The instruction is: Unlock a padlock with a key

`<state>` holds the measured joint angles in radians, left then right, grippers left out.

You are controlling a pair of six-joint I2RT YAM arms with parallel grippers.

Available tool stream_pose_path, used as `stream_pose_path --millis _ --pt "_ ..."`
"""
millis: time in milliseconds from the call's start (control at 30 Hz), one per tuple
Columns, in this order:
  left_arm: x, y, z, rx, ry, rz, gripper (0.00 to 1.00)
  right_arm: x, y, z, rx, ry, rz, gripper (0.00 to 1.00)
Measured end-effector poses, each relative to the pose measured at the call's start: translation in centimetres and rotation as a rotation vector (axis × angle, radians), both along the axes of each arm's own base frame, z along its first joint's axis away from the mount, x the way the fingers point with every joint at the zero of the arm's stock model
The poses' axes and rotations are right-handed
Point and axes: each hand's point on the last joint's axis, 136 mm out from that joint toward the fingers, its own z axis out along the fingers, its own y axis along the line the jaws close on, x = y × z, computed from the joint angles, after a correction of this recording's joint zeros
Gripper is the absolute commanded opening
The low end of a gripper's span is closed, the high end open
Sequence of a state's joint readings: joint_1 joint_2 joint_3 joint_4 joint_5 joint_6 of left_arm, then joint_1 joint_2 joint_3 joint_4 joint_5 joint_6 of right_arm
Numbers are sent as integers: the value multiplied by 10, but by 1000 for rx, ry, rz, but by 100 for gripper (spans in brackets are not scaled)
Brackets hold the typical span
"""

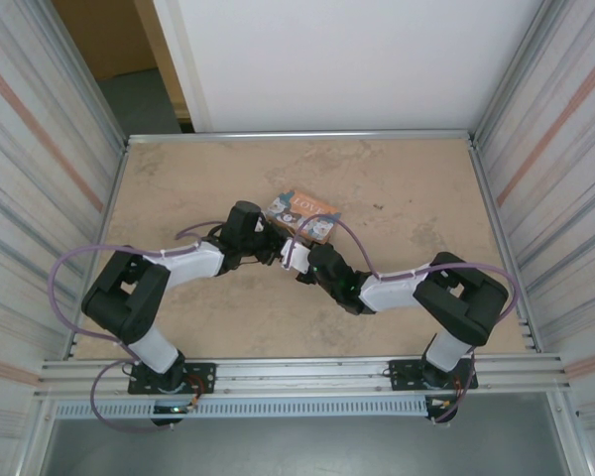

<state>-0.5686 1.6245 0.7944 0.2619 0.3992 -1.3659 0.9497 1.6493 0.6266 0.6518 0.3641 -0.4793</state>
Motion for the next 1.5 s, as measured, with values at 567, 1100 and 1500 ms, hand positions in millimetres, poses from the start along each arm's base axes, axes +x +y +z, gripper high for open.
stream_pose_path --millis 567,1100,1500 --pt "7 -4 -2 -15 -11 24 0 8 -4 -3 235 260 -46 0" --pt "3 -47 -26 -4 2 44 0 7 -48 -31 479 615 -130 0" --pt "1 -74 -28 -13 -12 56 0 5 -76 -36 662 830 -191 0"
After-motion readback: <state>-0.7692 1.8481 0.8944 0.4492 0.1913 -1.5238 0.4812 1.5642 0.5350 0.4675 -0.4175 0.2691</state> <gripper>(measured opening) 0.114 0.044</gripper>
